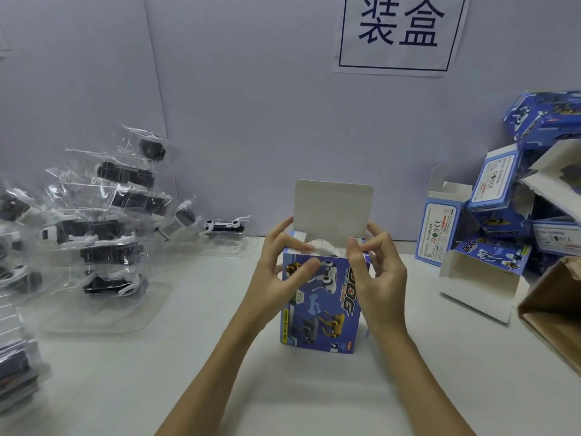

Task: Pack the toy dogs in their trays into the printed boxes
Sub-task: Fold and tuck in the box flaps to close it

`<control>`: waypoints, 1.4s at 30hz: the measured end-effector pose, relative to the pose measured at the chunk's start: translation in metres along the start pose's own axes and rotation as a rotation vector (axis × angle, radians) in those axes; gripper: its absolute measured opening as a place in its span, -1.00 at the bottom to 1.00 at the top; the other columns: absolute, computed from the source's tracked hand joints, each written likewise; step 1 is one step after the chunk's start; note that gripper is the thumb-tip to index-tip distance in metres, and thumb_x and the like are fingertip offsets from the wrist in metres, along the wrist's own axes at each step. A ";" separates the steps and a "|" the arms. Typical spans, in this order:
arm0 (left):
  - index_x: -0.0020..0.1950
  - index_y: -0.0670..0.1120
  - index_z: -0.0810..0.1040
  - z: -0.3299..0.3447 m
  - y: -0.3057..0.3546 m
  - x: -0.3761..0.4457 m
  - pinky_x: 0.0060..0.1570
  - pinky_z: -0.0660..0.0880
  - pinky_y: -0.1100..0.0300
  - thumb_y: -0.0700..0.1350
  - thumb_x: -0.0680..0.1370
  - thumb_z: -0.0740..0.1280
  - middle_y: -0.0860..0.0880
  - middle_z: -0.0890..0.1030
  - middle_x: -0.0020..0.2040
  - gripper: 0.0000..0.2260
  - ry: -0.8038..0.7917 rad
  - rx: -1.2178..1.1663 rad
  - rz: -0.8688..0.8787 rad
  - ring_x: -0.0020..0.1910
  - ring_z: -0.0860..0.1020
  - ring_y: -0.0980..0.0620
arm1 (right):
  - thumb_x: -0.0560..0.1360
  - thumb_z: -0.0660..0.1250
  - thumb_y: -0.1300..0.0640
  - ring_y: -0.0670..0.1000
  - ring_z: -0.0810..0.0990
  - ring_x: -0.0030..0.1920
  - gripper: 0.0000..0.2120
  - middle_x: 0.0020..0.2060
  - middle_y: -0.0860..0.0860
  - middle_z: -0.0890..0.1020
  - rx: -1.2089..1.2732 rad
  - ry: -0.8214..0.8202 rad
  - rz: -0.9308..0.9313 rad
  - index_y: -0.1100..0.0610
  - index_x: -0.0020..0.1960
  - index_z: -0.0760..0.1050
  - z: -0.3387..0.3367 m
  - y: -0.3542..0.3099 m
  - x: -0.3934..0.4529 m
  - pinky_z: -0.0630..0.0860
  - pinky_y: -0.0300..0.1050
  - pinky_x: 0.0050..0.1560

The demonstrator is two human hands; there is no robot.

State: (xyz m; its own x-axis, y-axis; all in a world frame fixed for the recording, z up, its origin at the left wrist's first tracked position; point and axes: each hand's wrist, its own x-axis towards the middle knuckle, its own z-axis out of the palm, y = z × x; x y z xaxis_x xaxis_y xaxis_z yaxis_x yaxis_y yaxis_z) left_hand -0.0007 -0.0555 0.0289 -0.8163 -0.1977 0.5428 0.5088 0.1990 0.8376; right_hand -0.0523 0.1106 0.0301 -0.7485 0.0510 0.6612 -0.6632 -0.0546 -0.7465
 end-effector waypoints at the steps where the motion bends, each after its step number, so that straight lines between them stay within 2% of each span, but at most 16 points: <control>1: 0.02 0.13 0.60 0.002 0.001 0.001 0.06 0.67 -0.06 0.19 0.59 0.41 0.35 0.38 0.48 -0.83 0.019 -0.023 0.027 0.43 0.50 0.14 | 0.47 0.40 -0.29 0.03 0.59 0.38 -0.84 0.17 -0.43 0.60 0.028 -0.002 0.021 -0.29 -0.16 0.47 0.002 0.000 0.000 0.59 0.31 0.25; 4: 0.00 0.08 0.61 0.004 0.002 0.004 -0.10 0.70 0.00 0.08 0.61 0.37 0.26 0.47 0.39 -0.89 0.030 -0.164 0.005 0.36 0.58 -0.03 | 0.53 0.46 -0.21 0.09 0.67 0.17 -0.71 0.08 -0.12 0.67 0.140 -0.010 0.025 -0.11 0.10 0.46 0.006 -0.001 0.000 0.61 0.41 0.13; 7: 0.21 0.05 0.49 0.004 -0.002 0.006 -0.05 0.70 -0.14 0.03 0.61 0.43 0.05 0.55 0.32 -0.77 0.038 -0.259 0.034 0.28 0.63 -0.19 | 0.58 0.42 -0.14 0.09 0.65 0.22 -0.49 0.15 -0.06 0.65 0.171 -0.058 -0.011 0.05 0.39 0.32 0.001 -0.001 -0.001 0.61 0.35 0.16; 9: 0.31 0.16 0.38 0.002 0.001 0.005 -0.02 0.68 -0.18 0.02 0.59 0.45 -0.03 0.54 0.35 -0.63 0.034 -0.325 0.024 0.30 0.61 -0.22 | 0.55 0.35 -0.36 0.09 0.60 0.30 -0.44 0.25 -0.02 0.59 0.101 -0.135 -0.012 -0.01 0.37 0.41 -0.003 0.000 -0.003 0.64 0.29 0.12; 11: 0.39 0.15 0.42 -0.002 0.002 0.004 -0.01 0.68 -0.10 0.11 0.57 0.47 -0.01 0.49 0.38 -0.57 0.016 -0.214 0.050 0.36 0.56 -0.19 | 0.51 0.28 -0.47 0.07 0.53 0.38 -0.39 0.30 -0.04 0.53 0.061 -0.172 -0.014 0.00 0.28 0.48 -0.004 0.004 -0.008 0.67 0.25 0.06; 15: 0.33 0.06 0.53 -0.008 -0.007 0.001 0.05 0.68 -0.03 0.15 0.50 0.53 0.12 0.39 0.47 -0.54 -0.076 -0.078 0.048 0.46 0.45 -0.02 | 0.62 0.32 -0.22 0.09 0.50 0.41 -0.68 0.30 -0.06 0.51 0.069 -0.151 -0.024 0.00 0.21 0.51 0.001 0.008 -0.008 0.68 0.27 0.01; 18: 0.25 0.08 0.57 -0.005 -0.003 0.001 0.05 0.63 0.10 0.34 0.56 0.34 0.13 0.45 0.43 -0.58 -0.028 -0.164 -0.029 0.35 0.54 -0.06 | 0.66 0.30 -0.03 0.11 0.46 0.45 -0.79 0.34 -0.05 0.48 0.083 -0.177 -0.021 -0.02 0.26 0.48 0.004 0.014 -0.008 0.72 0.16 -0.01; 20: 0.20 0.09 0.59 -0.002 -0.003 0.002 0.03 0.63 0.14 0.21 0.63 0.25 0.08 0.48 0.40 -0.72 0.008 -0.157 0.006 0.38 0.53 -0.15 | 0.66 0.28 0.01 0.11 0.45 0.46 -0.79 0.34 -0.05 0.47 0.084 -0.185 -0.030 -0.03 0.28 0.48 0.003 0.016 -0.008 0.73 0.12 -0.01; 25: 0.27 0.02 0.53 -0.004 -0.012 0.003 0.04 0.67 0.07 0.04 0.66 0.19 0.13 0.47 0.41 -0.75 -0.021 -0.149 0.014 0.43 0.50 -0.11 | 0.62 0.24 -0.34 0.05 0.46 0.46 -0.43 0.35 -0.10 0.49 0.065 -0.191 -0.048 0.09 0.37 0.51 -0.003 0.011 -0.007 0.70 -0.14 -0.02; 29: 0.36 0.00 0.48 0.007 -0.011 0.003 0.00 0.66 0.14 0.02 0.68 0.23 0.17 0.51 0.38 -0.72 0.092 -0.085 0.079 0.36 0.56 -0.04 | 0.65 0.32 -0.01 0.03 0.50 0.43 -0.73 0.34 -0.09 0.54 -0.003 -0.116 -0.028 0.02 0.30 0.60 -0.003 0.011 -0.004 0.71 0.05 0.03; 31: 0.49 0.03 0.36 0.014 -0.013 0.000 0.04 0.64 0.17 0.02 0.64 0.34 0.21 0.48 0.39 -0.57 0.213 0.046 0.108 0.33 0.56 0.05 | 0.63 0.34 0.01 -0.05 0.53 0.38 -0.77 0.34 -0.09 0.54 -0.007 -0.021 -0.036 -0.05 0.25 0.64 0.002 0.008 -0.006 0.70 -0.02 0.02; 33: 0.53 -0.01 0.33 0.018 -0.014 -0.006 0.14 0.61 0.07 0.05 0.59 0.44 0.09 0.48 0.37 -0.44 0.337 0.282 0.158 0.31 0.53 0.04 | 0.58 0.39 -0.04 -0.04 0.58 0.33 -0.80 0.30 -0.06 0.56 0.069 0.112 0.013 -0.12 0.17 0.68 0.008 0.002 -0.010 0.70 -0.02 0.04; 35: 0.59 -0.09 0.29 0.023 -0.011 -0.012 0.29 0.50 0.09 0.24 0.54 0.45 0.03 0.45 0.38 -0.24 0.304 0.565 0.245 0.34 0.44 0.03 | 0.54 0.43 -0.09 0.03 0.63 0.29 -0.84 0.27 -0.01 0.58 0.221 0.195 0.140 -0.18 0.11 0.69 0.012 -0.002 -0.014 0.70 0.04 0.03; 38: 0.69 -0.13 -0.07 0.029 -0.003 -0.016 0.48 0.24 -0.07 0.60 0.32 0.30 -0.05 0.28 0.54 0.22 0.192 0.798 0.216 0.48 0.28 -0.05 | 0.53 0.43 -0.09 0.06 0.66 0.28 -0.80 0.24 0.03 0.64 0.333 0.078 0.283 -0.11 0.13 0.62 0.014 -0.003 -0.020 0.71 0.06 -0.04; 40: 0.69 -0.10 -0.10 0.021 -0.001 -0.012 0.52 0.17 -0.20 0.56 0.27 0.39 -0.04 0.20 0.58 0.26 0.148 0.830 0.212 0.52 0.21 -0.06 | 0.54 0.43 -0.07 0.07 0.67 0.27 -0.76 0.18 -0.02 0.68 0.293 -0.037 0.286 -0.04 0.16 0.55 0.012 -0.002 -0.018 0.72 0.03 -0.03; 42: 0.68 -0.11 0.05 0.001 -0.002 -0.007 0.54 0.13 -0.24 0.38 0.25 0.54 -0.01 0.23 0.56 0.20 0.077 0.835 0.248 0.51 0.22 -0.02 | 0.55 0.47 -0.09 0.07 0.67 0.24 -0.69 0.15 -0.02 0.68 0.245 -0.144 0.300 0.02 0.17 0.49 0.009 -0.001 -0.013 0.72 0.04 0.02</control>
State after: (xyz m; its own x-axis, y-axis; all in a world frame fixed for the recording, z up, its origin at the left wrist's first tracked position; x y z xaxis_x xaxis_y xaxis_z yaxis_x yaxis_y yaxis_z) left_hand 0.0039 -0.0539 0.0239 -0.6723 -0.1136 0.7315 0.2777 0.8773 0.3915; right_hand -0.0421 0.1015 0.0229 -0.8897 -0.1428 0.4336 -0.3832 -0.2827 -0.8793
